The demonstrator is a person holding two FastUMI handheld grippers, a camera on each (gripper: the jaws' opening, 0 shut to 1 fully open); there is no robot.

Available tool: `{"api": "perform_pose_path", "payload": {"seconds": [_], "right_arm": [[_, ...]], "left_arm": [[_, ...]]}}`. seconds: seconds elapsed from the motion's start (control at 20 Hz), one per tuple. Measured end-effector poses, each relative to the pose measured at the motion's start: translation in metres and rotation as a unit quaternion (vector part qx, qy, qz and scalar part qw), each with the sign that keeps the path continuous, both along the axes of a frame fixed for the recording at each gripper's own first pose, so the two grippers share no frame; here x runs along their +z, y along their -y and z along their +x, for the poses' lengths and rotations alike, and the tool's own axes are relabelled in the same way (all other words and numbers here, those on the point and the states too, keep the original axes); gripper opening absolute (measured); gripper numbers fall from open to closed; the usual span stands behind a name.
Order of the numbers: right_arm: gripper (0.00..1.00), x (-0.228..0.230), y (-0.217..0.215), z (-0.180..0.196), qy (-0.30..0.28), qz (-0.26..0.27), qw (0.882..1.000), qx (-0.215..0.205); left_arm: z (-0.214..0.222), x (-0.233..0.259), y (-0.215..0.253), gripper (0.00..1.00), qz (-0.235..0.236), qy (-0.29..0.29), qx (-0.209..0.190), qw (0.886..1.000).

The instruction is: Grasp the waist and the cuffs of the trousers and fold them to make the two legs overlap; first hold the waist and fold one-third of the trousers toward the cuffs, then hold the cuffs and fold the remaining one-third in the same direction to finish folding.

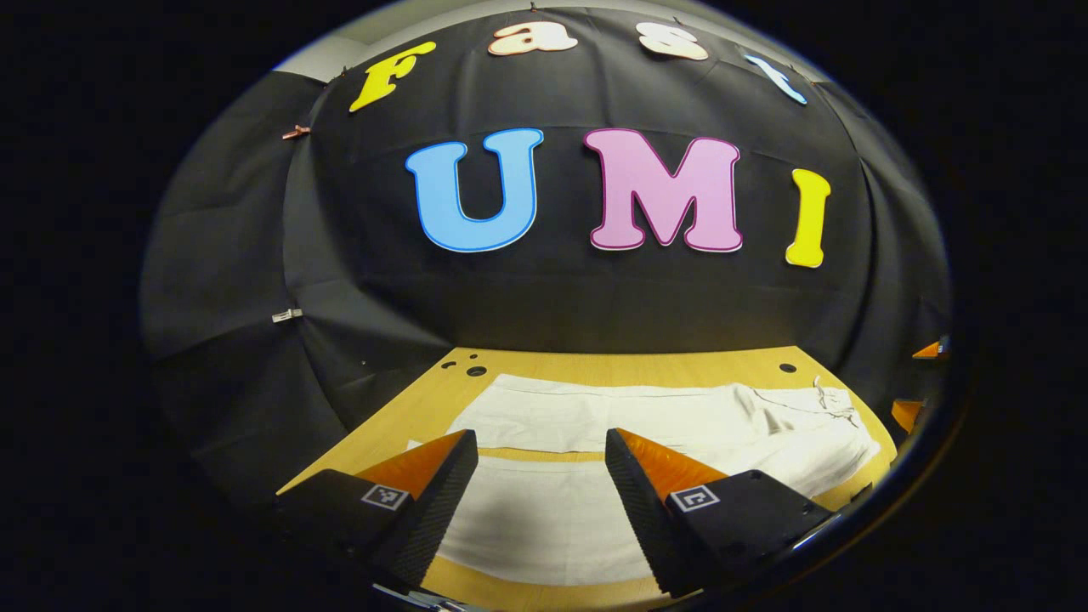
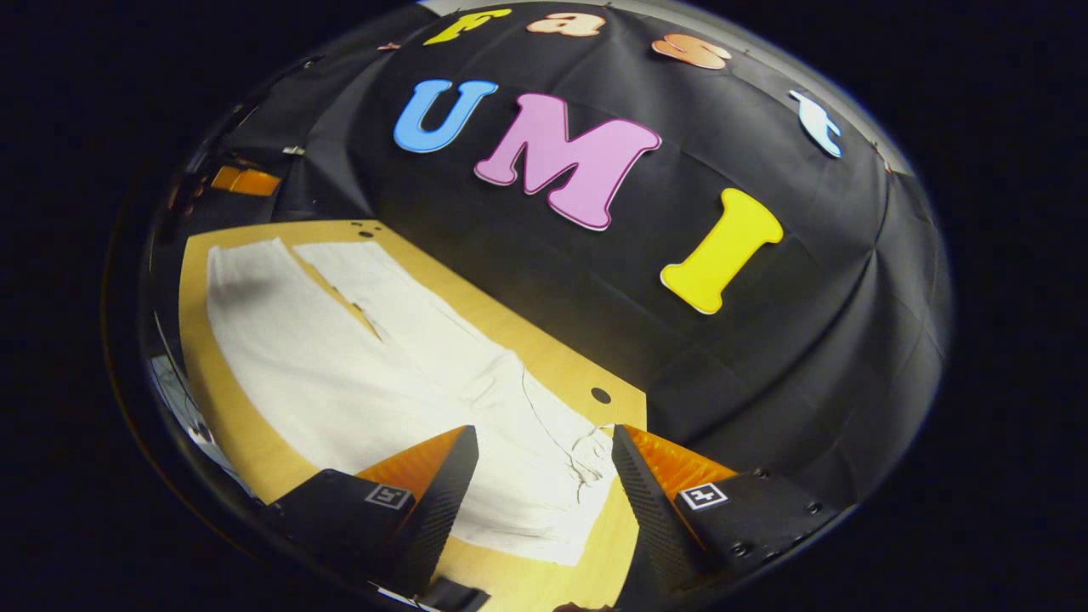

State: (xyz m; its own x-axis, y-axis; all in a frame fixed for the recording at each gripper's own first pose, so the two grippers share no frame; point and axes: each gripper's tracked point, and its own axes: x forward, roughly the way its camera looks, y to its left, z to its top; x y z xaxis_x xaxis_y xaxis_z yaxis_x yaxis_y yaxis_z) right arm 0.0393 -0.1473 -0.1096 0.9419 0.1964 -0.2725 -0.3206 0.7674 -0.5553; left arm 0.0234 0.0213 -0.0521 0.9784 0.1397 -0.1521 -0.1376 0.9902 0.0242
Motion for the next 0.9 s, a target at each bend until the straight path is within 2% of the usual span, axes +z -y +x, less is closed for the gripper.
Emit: {"api": "perform_pose_path", "payload": {"seconds": [0.05, 0.35, 0.6, 0.75, 0.9], "right_arm": [[0.98, -0.008, 0.008, 0.003, -0.010, -0.015, 1.000, 0.008], [0.99, -0.053, 0.055, 0.005, -0.069, -0.091, 0.992, 0.050], [0.98, -0.090, 0.084, 0.002, -0.102, -0.165, 0.976, 0.097], [0.98, -0.117, 0.114, -0.006, -0.132, -0.200, 0.966, 0.096], [0.98, -0.131, 0.126, -0.008, -0.143, -0.228, 0.957, 0.109]], "left_arm": [[-0.001, -0.004, 0.001, 0.95, -0.001, -0.003, 0.004, 1.000], [-0.015, -0.025, 0.009, 0.96, -0.016, -0.026, 0.035, 0.999], [-0.024, -0.040, 0.018, 0.95, -0.016, -0.037, 0.049, 0.998], [-0.029, -0.045, 0.021, 0.95, -0.029, -0.044, 0.058, 0.997], [-0.036, -0.054, 0.020, 0.95, -0.030, -0.048, 0.067, 0.996]]}}
